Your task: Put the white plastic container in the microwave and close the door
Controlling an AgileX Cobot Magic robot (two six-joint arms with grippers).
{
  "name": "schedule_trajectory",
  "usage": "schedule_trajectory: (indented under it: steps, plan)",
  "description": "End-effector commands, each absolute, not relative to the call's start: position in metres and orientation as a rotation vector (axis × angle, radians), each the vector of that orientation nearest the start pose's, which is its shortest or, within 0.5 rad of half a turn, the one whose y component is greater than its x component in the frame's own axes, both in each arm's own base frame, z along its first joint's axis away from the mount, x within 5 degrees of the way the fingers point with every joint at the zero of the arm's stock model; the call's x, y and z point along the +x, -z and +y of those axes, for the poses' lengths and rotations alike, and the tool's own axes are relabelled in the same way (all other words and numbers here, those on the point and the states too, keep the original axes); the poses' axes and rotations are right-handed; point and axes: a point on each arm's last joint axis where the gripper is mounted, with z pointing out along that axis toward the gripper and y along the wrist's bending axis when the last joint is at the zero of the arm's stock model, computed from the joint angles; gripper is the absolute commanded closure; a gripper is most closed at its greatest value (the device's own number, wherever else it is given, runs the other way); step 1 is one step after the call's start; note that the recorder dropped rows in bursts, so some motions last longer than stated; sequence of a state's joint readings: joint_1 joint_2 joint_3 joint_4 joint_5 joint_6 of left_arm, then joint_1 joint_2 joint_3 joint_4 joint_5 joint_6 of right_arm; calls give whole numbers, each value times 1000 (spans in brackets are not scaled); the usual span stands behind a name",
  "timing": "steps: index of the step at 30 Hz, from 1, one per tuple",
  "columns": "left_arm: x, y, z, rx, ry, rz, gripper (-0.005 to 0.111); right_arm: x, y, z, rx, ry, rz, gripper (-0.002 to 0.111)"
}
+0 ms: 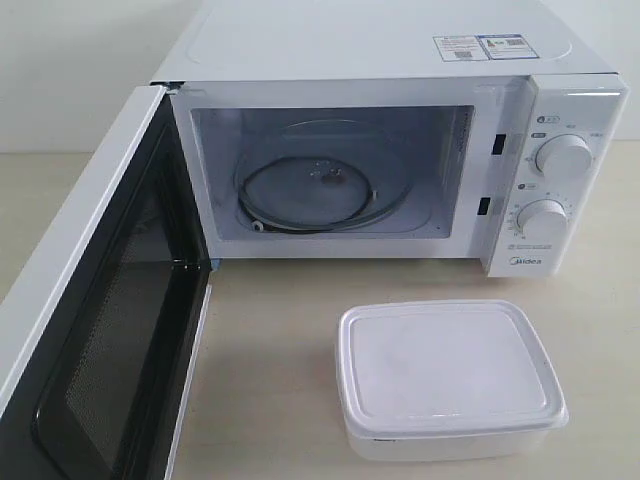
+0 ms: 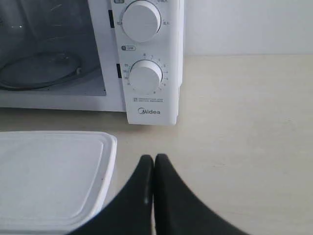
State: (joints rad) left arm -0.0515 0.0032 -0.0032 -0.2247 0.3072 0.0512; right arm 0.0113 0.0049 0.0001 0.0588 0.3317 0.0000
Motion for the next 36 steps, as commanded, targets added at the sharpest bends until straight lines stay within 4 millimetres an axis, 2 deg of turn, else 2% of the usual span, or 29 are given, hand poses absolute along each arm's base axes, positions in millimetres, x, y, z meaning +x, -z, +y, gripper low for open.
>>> schedule_trajectory:
  steps: [1,14,20,23,25,28,32,34,36]
  plan:
    - [54,-186,-9,-52,212,1786,102,54,-184,2,27,-58,1805,109]
    - [54,-186,-9,-52,212,1786,102,54,-184,2,20,-48,1802,109]
    - [54,-186,-9,-52,212,1786,102,56,-193,1,18,-40,1707,109]
    - [54,-186,-9,-52,212,1786,102,56,-203,1,21,-40,1598,109]
    - [54,-186,-9,-52,212,1786,102,56,-216,0,23,-38,1451,109]
    - [54,-186,-9,-52,212,1786,102,50,-239,-1,27,-34,1187,109]
    - [54,-186,-9,-52,212,1786,102,31,-268,-4,53,-20,804,109]
    - [54,-186,-9,-52,212,1786,102,31,-271,-10,125,-25,814,109]
    - [54,-186,-9,-52,212,1786,102,32,-282,-14,181,-20,912,109]
